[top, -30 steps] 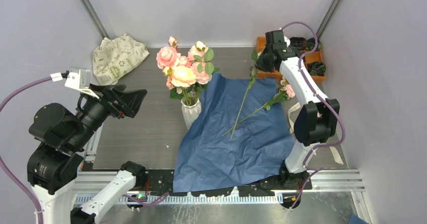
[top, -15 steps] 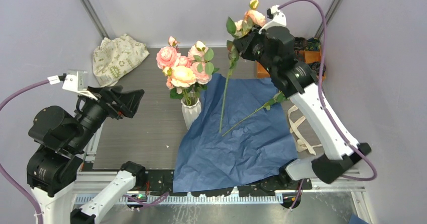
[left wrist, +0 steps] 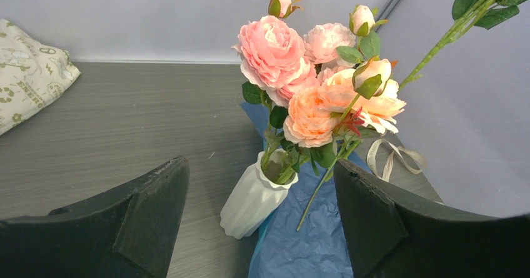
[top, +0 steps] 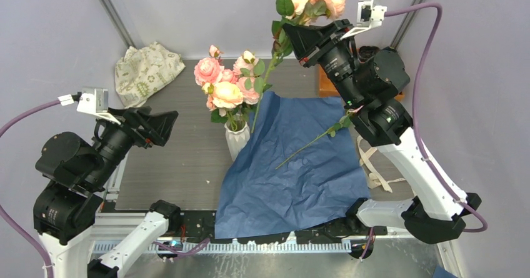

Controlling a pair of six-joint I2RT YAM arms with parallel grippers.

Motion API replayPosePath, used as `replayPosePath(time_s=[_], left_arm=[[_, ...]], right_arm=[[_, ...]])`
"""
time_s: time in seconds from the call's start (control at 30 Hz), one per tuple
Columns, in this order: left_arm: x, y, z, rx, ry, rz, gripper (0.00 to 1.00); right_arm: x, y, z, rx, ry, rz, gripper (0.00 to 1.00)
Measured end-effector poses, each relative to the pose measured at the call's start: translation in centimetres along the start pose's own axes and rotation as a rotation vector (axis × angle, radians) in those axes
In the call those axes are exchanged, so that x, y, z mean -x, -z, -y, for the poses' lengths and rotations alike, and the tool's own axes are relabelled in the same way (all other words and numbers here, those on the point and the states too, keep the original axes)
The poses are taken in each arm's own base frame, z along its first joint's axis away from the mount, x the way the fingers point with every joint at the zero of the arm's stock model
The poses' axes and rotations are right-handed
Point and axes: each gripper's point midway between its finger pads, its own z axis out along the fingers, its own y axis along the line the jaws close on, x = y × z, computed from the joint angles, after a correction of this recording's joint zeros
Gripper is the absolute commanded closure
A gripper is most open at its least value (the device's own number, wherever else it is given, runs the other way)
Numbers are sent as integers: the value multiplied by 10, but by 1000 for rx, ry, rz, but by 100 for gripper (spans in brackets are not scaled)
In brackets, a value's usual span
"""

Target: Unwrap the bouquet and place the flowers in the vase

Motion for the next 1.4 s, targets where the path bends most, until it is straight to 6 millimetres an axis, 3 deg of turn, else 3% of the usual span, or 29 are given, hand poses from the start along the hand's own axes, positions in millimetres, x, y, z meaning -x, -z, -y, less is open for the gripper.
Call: replayPosePath(time_s=[0.27,0.7,1.4], left_arm=[[-4,-1,-2,5,0,-9,14],[-3,0,-8,40,0,3,14],[-5,0,-12,56,-3,2,15]], right_arm=[[-16,-8,-23,91,7,0,99],[-19,-13,-51,184,22,49,99],[-67,-23,-45,163,130,-12,99]])
